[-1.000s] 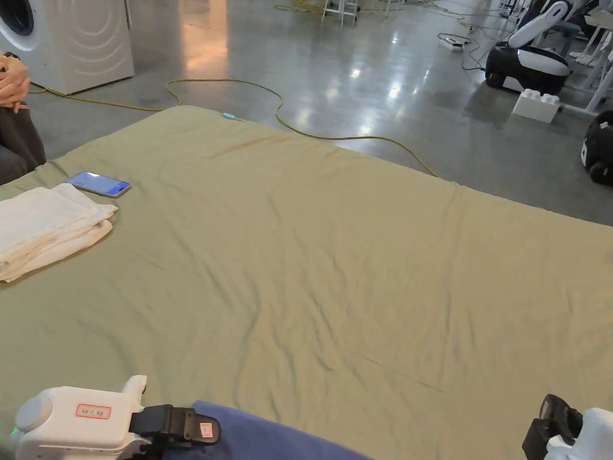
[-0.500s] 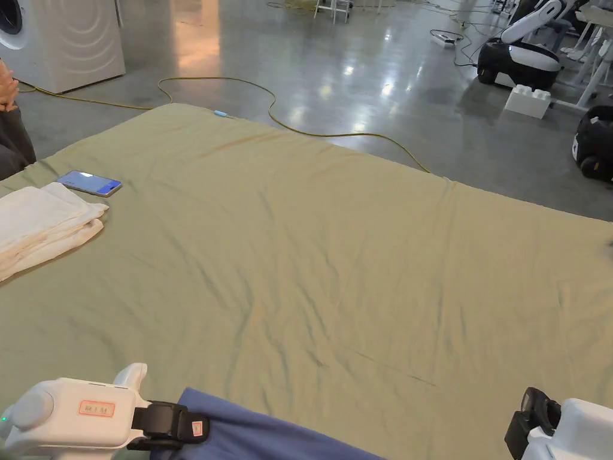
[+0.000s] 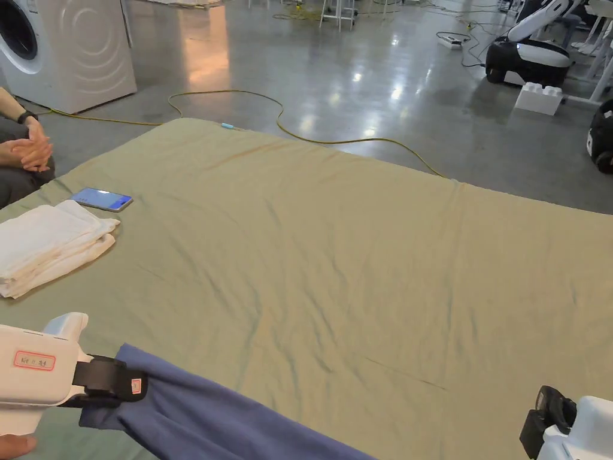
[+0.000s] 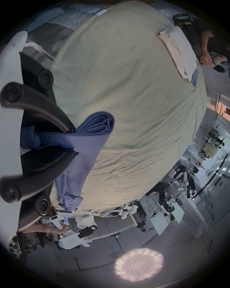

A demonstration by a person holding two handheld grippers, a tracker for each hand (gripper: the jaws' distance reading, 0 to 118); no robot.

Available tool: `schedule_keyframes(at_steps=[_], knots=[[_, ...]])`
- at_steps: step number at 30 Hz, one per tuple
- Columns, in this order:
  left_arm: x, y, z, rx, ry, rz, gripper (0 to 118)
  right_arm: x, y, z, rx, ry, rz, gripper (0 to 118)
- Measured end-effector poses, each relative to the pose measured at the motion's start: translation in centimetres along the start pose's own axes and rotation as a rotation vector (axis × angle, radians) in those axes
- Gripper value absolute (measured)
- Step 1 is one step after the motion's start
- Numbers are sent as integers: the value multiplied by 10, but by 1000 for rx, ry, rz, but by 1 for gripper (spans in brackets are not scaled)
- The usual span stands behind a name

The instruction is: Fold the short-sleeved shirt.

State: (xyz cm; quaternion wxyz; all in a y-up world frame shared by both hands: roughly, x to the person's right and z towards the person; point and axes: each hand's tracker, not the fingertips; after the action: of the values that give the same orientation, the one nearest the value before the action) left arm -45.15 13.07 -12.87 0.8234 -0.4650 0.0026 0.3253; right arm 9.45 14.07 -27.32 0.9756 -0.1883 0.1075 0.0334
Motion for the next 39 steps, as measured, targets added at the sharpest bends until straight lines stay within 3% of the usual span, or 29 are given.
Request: schedule_keyframes(at_steps=[3, 11, 17, 22, 28, 30, 32, 33, 39], knots=[[24, -6, -3, -18, -8, -27, 11, 0, -1, -1, -4, 10, -10, 0], [101, -25, -49, -115, -210, -36, 11, 3, -6, 3, -11, 17, -24, 0], [151, -44, -122, -220, -185, -63, 11, 11, -12, 7, -26, 8, -31, 0], [163, -61, -195, -331, -49, -96, 11, 22, -17, 11, -41, -17, -34, 0], [167, -79, -228, -371, 39, -90, 11, 34, -21, 14, -56, -48, -43, 0], [170, -80, -224, -365, 33, -99, 16, 36, -21, 14, -60, -52, -45, 0], [171, -79, -216, -370, -27, -104, 39, 37, -21, 15, -63, -55, -44, 0], [172, -78, -210, -365, -29, -100, 43, 37, -21, 15, -65, -55, -43, 0], [174, -64, -169, -286, -26, -134, 44, 37, -23, 17, -70, -52, -35, 0]])
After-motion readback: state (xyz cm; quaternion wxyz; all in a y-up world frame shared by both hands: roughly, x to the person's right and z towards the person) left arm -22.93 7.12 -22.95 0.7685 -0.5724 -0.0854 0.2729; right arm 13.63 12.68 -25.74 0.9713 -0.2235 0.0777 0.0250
